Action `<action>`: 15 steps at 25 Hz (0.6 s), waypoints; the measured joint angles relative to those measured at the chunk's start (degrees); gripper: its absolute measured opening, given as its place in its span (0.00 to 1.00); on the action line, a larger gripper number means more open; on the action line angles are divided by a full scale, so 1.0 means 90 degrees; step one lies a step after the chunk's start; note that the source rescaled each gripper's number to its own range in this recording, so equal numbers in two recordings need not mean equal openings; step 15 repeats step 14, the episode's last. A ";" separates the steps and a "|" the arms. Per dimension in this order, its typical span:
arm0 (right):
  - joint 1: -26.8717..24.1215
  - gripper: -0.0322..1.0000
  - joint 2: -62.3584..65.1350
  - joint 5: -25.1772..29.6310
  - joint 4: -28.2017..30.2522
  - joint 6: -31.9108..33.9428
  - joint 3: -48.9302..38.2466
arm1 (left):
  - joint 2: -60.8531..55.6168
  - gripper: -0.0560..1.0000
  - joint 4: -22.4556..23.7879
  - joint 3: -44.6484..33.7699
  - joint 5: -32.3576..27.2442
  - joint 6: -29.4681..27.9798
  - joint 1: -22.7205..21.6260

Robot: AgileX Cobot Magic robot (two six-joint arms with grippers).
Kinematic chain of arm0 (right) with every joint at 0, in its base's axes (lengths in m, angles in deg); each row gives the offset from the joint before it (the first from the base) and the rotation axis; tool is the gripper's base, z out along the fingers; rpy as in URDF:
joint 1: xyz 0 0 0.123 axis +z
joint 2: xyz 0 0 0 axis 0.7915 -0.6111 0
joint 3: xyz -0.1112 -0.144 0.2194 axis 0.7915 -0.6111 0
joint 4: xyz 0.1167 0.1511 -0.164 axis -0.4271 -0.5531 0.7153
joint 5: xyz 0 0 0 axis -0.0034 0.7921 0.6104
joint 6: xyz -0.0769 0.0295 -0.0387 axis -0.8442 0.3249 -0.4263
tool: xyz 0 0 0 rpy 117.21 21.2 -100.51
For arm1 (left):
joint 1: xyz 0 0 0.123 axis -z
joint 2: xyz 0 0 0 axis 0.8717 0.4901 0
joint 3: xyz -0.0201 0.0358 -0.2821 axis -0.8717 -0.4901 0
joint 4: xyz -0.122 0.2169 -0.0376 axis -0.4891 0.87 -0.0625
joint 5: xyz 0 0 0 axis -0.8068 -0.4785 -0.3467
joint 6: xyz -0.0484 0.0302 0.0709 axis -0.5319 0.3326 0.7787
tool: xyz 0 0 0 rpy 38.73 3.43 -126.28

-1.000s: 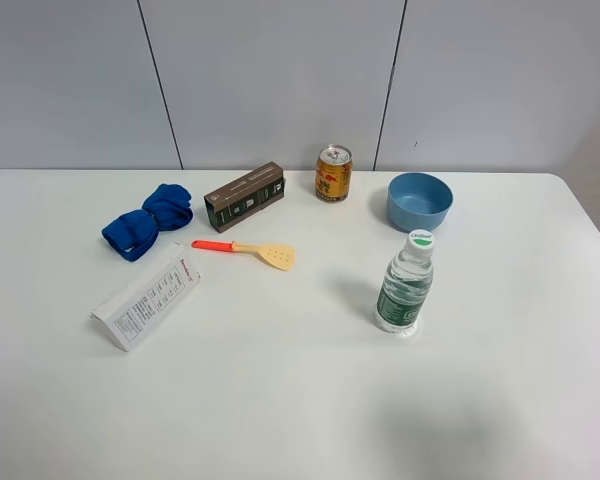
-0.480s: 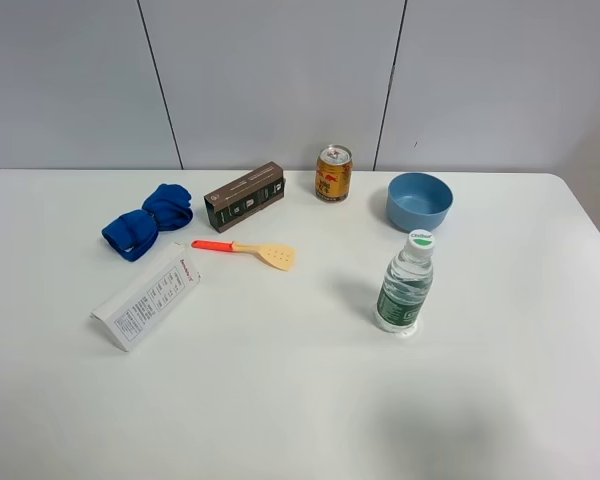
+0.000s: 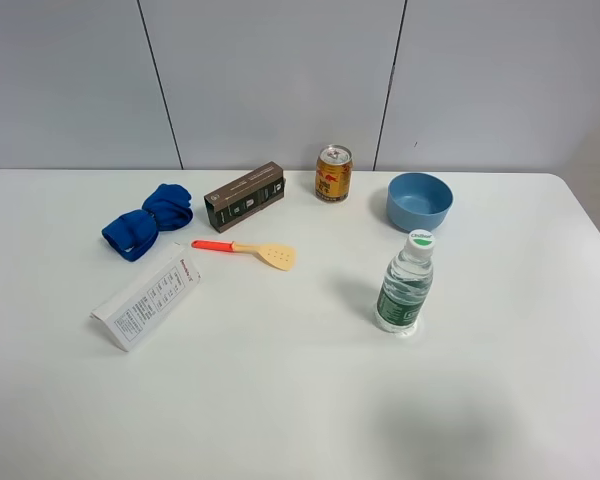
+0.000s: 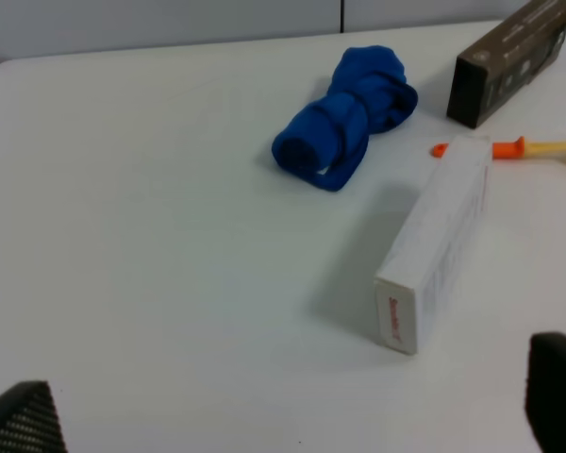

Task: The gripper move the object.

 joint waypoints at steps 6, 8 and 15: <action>0.0000 1.00 0.0000 0.0000 0.0000 0.0000 0.0000 | 0.0000 1.00 0.0015 0.0000 0.0000 0.0000 0.0000; 0.0000 1.00 0.0000 0.0000 0.0000 0.0000 0.0000 | 0.0000 1.00 0.0015 0.0000 0.0000 0.0000 0.0000; 0.0000 1.00 0.0000 0.0000 0.0000 0.0000 0.0000 | 0.0000 1.00 0.0015 0.0000 0.0000 0.0000 0.0000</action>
